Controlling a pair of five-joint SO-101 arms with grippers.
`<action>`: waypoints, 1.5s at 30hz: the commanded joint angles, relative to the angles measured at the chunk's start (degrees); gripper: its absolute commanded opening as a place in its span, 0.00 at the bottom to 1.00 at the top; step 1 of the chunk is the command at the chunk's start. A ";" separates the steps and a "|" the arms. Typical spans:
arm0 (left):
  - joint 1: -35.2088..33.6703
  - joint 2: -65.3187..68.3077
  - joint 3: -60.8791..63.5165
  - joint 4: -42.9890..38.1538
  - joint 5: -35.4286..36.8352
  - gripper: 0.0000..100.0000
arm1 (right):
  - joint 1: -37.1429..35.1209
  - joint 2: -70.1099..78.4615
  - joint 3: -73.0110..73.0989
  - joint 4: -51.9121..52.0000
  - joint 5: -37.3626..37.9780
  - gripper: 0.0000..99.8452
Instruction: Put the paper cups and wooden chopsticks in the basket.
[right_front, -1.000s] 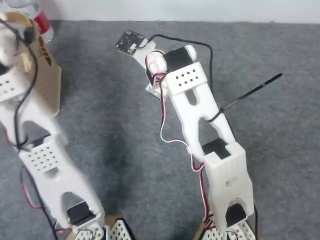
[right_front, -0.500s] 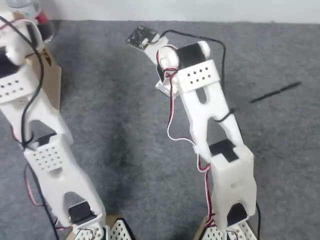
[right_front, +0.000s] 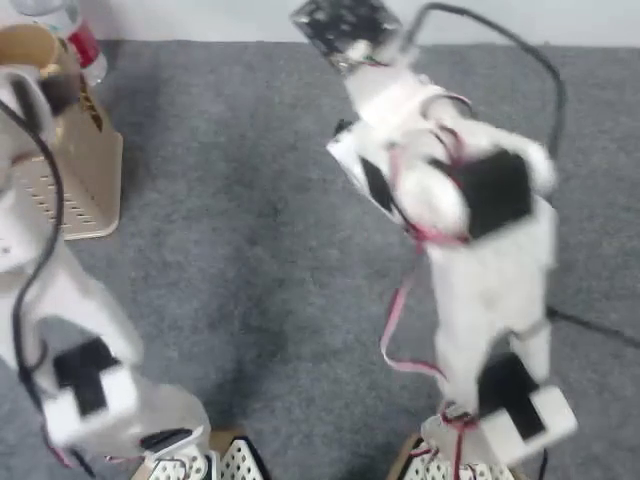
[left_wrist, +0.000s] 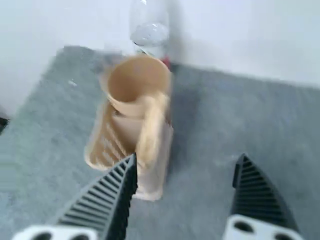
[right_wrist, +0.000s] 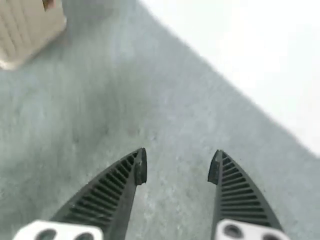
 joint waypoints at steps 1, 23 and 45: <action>4.04 -15.12 20.97 -1.58 -2.99 0.29 | 1.89 -7.25 2.20 1.80 -0.88 0.22; 3.60 -48.35 74.33 -22.15 -8.00 0.29 | 11.12 -17.98 24.97 1.27 -2.46 0.22; 18.37 -69.36 97.98 -14.15 -4.04 0.29 | 21.93 -52.35 71.30 -7.52 -5.98 0.10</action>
